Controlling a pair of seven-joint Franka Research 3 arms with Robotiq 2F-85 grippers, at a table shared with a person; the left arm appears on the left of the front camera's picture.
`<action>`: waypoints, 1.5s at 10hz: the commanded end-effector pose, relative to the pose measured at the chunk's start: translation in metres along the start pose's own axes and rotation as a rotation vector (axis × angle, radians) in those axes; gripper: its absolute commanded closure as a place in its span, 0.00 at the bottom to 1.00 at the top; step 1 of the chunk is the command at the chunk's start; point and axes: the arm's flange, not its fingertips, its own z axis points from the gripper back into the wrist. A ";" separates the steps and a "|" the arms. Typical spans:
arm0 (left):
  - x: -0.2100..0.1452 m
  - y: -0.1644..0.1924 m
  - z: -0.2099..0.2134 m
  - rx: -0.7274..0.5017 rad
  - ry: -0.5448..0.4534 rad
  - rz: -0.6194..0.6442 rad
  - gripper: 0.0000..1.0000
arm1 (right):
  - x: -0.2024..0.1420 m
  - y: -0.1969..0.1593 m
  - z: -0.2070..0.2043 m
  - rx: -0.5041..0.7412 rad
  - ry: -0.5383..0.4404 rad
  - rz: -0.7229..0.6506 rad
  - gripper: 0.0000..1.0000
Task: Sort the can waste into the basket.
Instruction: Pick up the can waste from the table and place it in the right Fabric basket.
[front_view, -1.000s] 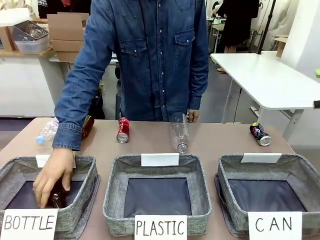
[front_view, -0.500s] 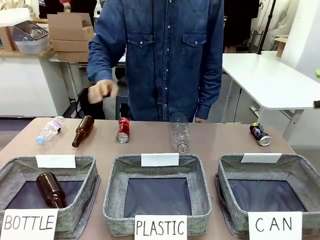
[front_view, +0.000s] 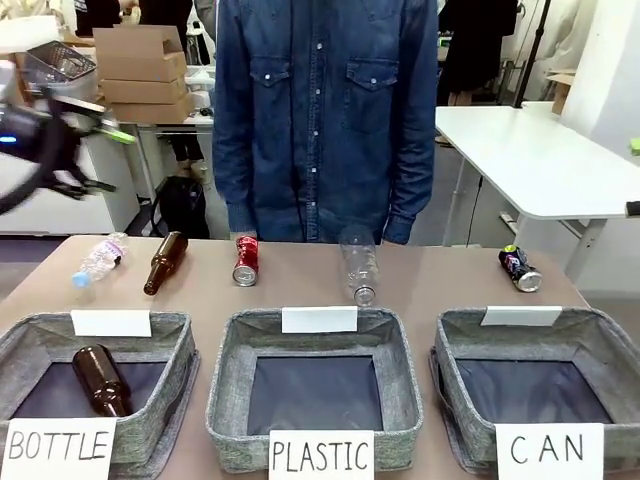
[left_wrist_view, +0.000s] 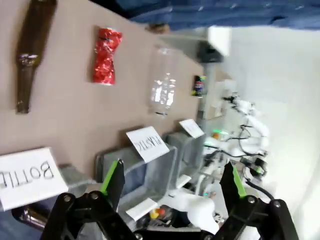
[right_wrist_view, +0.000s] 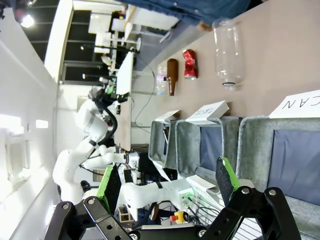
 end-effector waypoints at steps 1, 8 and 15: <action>0.049 -0.016 -0.057 0.239 0.065 0.001 0.00 | 0.001 0.000 -0.002 0.022 -0.006 0.025 0.00; 0.096 0.029 -0.271 0.664 0.082 -0.091 0.00 | 0.001 0.000 -0.002 0.022 -0.006 0.025 0.00; 0.092 0.047 -0.327 0.767 0.122 -0.119 0.60 | 0.001 0.000 -0.002 0.022 -0.006 0.025 0.00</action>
